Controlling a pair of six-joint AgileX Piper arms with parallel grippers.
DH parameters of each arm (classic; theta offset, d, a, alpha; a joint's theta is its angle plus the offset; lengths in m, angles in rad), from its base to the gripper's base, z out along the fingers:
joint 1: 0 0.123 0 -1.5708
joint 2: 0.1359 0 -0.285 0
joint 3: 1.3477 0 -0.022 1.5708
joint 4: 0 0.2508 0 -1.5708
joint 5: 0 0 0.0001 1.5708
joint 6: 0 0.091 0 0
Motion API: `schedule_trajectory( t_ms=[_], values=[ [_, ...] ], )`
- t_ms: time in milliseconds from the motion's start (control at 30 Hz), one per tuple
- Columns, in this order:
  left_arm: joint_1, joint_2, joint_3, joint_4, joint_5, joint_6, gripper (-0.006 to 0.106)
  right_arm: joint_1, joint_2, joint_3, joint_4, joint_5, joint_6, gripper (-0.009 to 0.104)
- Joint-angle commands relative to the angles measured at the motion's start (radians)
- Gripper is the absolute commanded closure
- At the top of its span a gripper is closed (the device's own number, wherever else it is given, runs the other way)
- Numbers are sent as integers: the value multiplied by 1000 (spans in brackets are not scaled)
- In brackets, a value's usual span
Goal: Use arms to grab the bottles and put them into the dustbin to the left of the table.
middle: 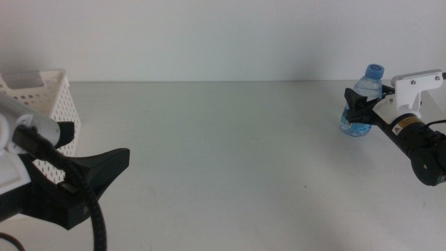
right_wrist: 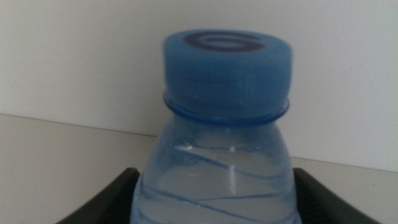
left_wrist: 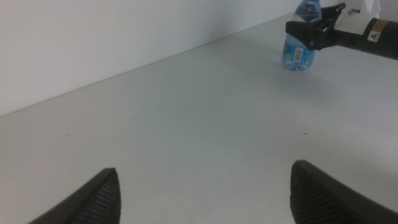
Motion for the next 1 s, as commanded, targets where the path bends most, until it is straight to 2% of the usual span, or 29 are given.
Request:
schedule_trajectory(
  t_ms=[0, 67, 100, 233, 267, 500, 733, 967],
  values=[
    [2, -1, -29, -15, -71, -12, 7, -5, -53, -25, 1, -64, -3, 64],
    [2, -1, -29, -15, -71, -12, 7, -4, -53, -25, -27, -64, 16, 91],
    [2, -1, -29, -15, -71, -12, 7, -3, -54, -25, -59, -76, 45, 96],
    [2, -1, -29, -15, -71, -12, 7, 50, -80, -58, -234, -129, 144, 96],
    [2, -1, -29, -15, -71, -12, 7, 72, -88, -75, -260, -124, 155, 96],
    [2, -1, -29, -15, -71, -12, 7, 327, -100, -289, -372, 17, 305, 96],
    [2, -1, -29, -15, -72, -12, 7, 530, -19, -430, -372, 113, 299, 96],
    [2, -1, -29, -15, -72, -12, 7, 581, 68, -457, -361, 83, 301, 96]
  ],
)
